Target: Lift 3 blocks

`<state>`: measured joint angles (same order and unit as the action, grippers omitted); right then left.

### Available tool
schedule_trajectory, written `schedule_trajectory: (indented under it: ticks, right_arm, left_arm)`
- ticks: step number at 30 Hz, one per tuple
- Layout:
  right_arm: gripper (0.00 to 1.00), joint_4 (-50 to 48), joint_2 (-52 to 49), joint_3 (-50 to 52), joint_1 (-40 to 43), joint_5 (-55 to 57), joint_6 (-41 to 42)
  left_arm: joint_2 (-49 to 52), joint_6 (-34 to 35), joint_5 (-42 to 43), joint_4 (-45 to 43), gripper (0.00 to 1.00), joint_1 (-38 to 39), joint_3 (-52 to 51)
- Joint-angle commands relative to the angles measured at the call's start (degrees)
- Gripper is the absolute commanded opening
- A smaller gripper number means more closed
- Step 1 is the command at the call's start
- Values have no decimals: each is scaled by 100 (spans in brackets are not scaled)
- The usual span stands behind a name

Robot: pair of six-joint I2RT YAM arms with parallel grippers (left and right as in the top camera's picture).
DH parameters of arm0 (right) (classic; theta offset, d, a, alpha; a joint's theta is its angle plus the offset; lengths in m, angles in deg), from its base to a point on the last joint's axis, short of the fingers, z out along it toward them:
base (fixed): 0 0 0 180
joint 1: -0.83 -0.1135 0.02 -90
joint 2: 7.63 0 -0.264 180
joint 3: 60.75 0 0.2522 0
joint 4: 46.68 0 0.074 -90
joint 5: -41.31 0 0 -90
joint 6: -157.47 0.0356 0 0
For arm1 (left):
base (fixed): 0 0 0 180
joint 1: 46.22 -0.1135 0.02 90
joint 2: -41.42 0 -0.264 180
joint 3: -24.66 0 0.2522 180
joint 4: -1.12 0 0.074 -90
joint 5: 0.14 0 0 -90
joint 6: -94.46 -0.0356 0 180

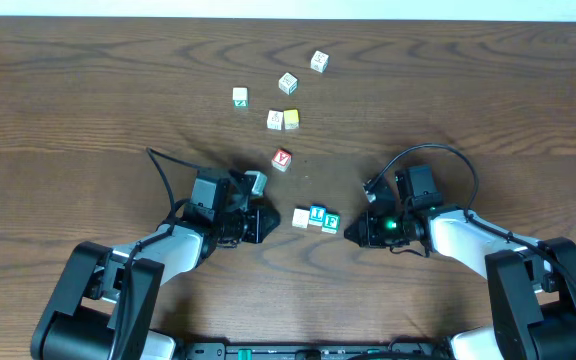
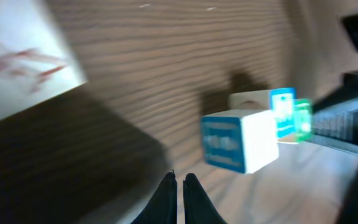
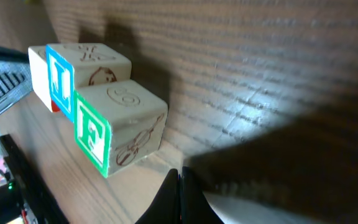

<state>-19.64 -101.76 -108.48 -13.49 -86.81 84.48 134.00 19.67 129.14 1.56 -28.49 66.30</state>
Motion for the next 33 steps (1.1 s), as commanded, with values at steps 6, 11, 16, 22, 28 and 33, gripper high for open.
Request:
schedule_trajectory:
  ticks: [6,11,16,22,28,33]
  right_arm:
    - [1,446,-55,35,-129,138,31]
    - [1,490,-55,35,-319,4,44]
    - [1,345,-55,35,-538,15,267]
    - [1,-151,-55,35,-619,17,560]
    - [1,-236,-55,35,-619,190,656]
    - [1,-245,-55,35,-619,238,654]
  left_arm:
    - [33,-13,-448,98,7,-179,85]
    - [33,-11,-592,101,7,-243,87]
    - [33,-11,-592,103,7,-243,85]
    - [33,-11,-592,103,8,-243,85]
    - [33,-11,-592,103,7,-243,85]
    - [33,-11,-592,103,7,-240,85]
